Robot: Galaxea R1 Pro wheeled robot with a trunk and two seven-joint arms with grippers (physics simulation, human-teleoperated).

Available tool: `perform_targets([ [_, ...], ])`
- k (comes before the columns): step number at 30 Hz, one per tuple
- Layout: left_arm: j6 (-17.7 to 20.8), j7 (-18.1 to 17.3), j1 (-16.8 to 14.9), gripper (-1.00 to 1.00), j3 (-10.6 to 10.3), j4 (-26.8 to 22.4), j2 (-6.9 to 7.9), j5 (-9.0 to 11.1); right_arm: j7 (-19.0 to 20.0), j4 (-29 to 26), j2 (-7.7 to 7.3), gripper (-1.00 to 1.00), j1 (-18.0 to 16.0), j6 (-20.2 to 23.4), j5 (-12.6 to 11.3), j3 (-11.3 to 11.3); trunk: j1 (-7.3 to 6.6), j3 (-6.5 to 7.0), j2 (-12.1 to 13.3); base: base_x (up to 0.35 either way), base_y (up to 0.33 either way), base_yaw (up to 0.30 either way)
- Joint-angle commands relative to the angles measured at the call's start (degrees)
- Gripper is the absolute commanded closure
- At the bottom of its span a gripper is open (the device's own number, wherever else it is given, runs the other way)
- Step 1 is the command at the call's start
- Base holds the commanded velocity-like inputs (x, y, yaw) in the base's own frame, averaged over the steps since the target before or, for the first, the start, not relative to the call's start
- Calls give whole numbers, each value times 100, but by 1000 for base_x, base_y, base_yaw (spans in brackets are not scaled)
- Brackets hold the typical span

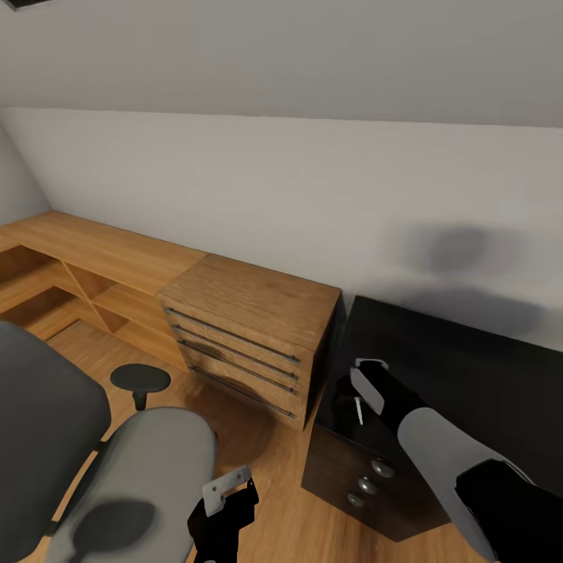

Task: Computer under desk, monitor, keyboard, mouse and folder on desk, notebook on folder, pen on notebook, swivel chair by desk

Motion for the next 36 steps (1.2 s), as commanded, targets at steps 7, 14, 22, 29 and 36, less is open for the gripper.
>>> perform_targets([
  [7, 41, 37, -7, -100, -13, -10, 5, 8, 134, 101, -74, -100, -2, 27, 32, 48, 2, -7, -3, 0, 0, 0],
  [14, 40, 37, -7, -100, -11, -10, 6, 8, 167, 101, -84, -100, -4, 25, 29, 49, 2, -7, -3, 0, 0, 0],
  [22, 41, 39, -7, -100, -13, -10, 6, 8, 168, 102, -85, 100, -4, 32, 36, 51, 2, -7, -3, 0, 0, 0],
  [29, 43, 37, -7, -100, -14, 1, 5, 8, 168, 101, -85, 100, -3, 33, 38, 48, 2, -7, -3, 0, 0, 0],
  [36, 43, 37, -7, -100, -14, 15, 5, 16, 189, 86, -85, 100, -5, 43, 13, 48, 2, -7, -3, 0, 0, 0],
])
